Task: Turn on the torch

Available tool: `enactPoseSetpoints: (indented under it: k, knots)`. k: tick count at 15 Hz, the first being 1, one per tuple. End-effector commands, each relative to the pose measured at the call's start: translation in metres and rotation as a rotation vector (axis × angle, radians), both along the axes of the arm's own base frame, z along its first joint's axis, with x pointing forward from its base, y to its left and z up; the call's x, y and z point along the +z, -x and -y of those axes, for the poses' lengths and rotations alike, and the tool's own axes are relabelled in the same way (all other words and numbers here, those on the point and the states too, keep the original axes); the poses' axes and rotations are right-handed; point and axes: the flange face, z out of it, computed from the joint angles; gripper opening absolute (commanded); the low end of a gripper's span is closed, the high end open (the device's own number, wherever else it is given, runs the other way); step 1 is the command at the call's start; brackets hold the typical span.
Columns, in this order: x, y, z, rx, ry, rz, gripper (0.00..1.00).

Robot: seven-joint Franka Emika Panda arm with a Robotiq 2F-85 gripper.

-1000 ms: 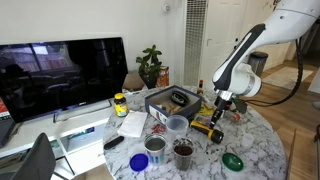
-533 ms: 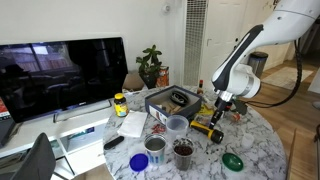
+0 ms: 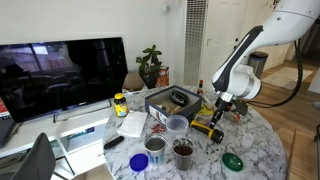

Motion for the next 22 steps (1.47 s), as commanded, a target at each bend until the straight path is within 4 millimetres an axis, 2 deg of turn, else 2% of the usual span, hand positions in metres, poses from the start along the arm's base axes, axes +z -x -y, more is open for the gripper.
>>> enactPoseSetpoints:
  k: [1,13,18,22]
  knots:
    - [-0.017,0.005,-0.007,0.007,0.037,-0.014,0.00]
    - [-0.038,0.001,-0.026,0.035,0.116,-0.077,0.00]
    - [-0.040,-0.005,-0.027,0.012,0.075,-0.096,0.00]
    - [-0.036,-0.013,-0.024,-0.009,-0.025,-0.115,0.00]
